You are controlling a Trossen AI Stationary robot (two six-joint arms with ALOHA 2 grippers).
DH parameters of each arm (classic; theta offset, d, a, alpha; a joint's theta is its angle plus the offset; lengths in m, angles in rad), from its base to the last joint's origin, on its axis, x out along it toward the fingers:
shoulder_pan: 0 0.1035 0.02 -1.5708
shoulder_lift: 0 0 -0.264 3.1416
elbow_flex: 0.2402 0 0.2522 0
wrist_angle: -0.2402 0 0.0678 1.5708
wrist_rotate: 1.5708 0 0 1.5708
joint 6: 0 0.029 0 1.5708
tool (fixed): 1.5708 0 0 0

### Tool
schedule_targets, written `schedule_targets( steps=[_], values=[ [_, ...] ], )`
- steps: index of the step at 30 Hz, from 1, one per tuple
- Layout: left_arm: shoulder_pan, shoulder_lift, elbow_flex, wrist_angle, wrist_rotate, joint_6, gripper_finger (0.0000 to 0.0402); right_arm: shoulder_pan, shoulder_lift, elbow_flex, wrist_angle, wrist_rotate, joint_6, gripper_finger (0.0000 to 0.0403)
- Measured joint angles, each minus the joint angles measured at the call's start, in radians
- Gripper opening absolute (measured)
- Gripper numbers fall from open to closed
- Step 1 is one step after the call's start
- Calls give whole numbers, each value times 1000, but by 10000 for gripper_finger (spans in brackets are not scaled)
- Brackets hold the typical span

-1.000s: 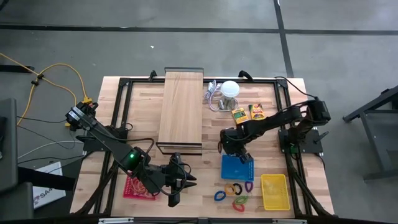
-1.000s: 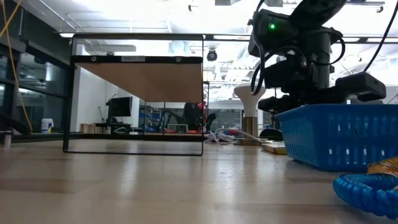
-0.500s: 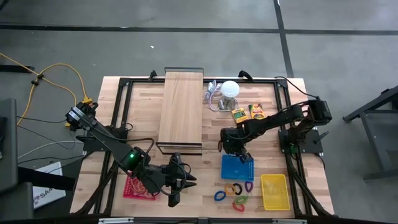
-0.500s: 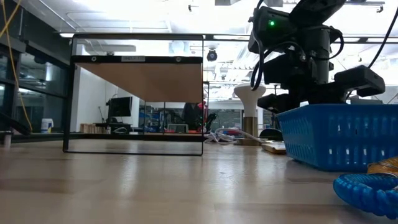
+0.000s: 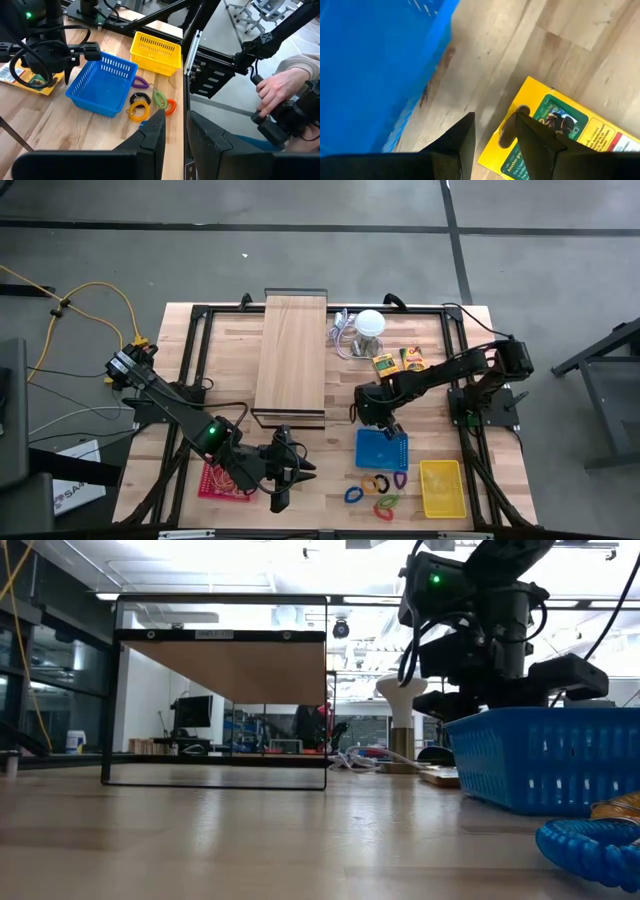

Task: Pick & Place Office Desk Supplies
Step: Put the bottom yellow crayon box into the blue bin

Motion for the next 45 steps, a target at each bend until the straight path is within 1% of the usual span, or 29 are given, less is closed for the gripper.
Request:
schedule_targets(
  steps=[5, 22, 31, 39, 45],
  values=[
    [0, 0, 0, 0, 0, 0, 77, 0, 0, 0, -9, 49, 49, 129],
    [0, 0, 0, 0, 0, 0, 77, 1, 0, 0, -16, 36, 135, 129],
    [0, 0, 0, 0, 0, 0, 77, -5, 42, 2, 11, -11, 132, 129],
    [0, 0, 0, 24, 0, 0, 77, -25, 43, 2, 19, -30, 136, 129],
    [0, 0, 0, 25, 0, 0, 77, -58, 44, 0, 28, -134, 176, 129]
  ],
)
